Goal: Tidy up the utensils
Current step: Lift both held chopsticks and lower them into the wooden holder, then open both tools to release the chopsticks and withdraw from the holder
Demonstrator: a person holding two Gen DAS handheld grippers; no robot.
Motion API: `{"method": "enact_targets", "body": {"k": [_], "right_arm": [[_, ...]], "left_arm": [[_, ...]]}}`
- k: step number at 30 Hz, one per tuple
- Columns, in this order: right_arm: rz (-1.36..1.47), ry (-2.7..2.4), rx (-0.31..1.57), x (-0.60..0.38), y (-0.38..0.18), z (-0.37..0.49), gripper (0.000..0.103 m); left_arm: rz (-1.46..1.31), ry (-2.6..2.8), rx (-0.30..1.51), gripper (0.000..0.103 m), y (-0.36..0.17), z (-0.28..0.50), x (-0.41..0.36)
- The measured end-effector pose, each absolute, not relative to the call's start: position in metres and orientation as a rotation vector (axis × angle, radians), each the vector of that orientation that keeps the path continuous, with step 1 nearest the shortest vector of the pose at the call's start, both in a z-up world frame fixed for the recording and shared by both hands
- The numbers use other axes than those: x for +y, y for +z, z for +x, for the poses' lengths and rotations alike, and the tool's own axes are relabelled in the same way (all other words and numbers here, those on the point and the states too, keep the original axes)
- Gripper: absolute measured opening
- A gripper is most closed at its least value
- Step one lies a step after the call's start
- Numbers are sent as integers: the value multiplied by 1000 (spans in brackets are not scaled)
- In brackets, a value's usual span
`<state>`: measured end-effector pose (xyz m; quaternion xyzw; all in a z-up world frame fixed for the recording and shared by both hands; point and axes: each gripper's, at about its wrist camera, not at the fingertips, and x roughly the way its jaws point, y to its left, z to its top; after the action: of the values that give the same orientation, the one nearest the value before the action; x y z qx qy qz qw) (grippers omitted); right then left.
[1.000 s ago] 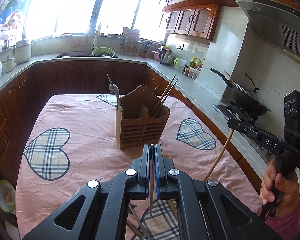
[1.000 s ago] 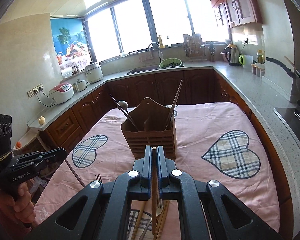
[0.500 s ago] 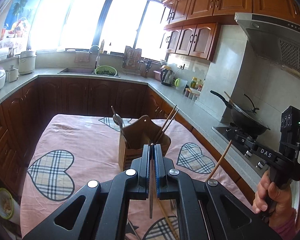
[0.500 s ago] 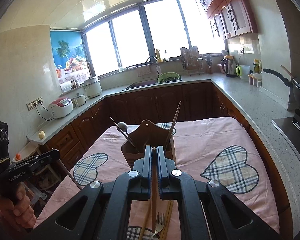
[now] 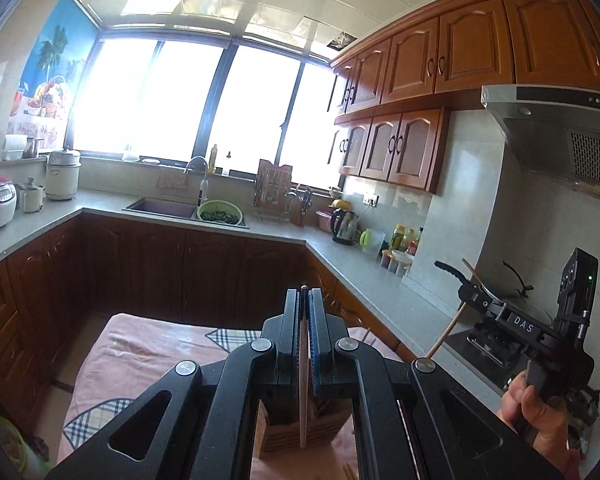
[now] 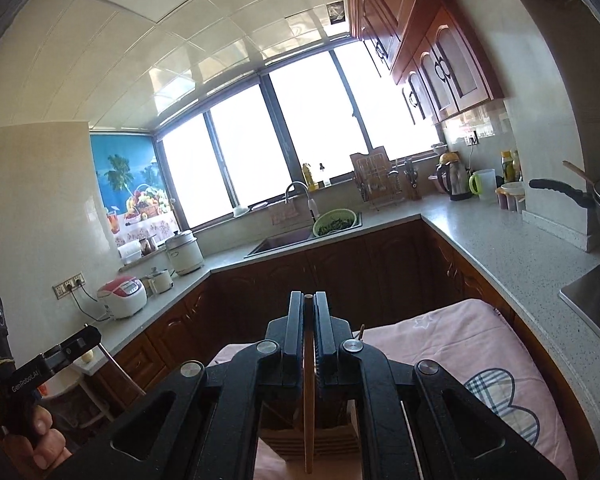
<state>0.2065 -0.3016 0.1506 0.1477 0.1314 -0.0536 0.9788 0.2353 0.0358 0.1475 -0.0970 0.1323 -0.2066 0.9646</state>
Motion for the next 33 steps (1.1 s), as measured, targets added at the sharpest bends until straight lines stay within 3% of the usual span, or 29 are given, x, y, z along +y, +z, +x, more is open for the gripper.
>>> {"method": "enact_targets", "body": {"k": [6, 19, 33], "right_arm": [[289, -141, 260, -313, 145, 244, 4], [332, -182, 347, -328, 64, 279, 4], [351, -159, 440, -332, 41, 292, 5]], "left_arm": [[-210, -373, 272, 2, 117, 287, 17], [-233, -312, 419, 2, 22, 371, -26], [-222, -292, 486, 4, 27, 392, -23]]}}
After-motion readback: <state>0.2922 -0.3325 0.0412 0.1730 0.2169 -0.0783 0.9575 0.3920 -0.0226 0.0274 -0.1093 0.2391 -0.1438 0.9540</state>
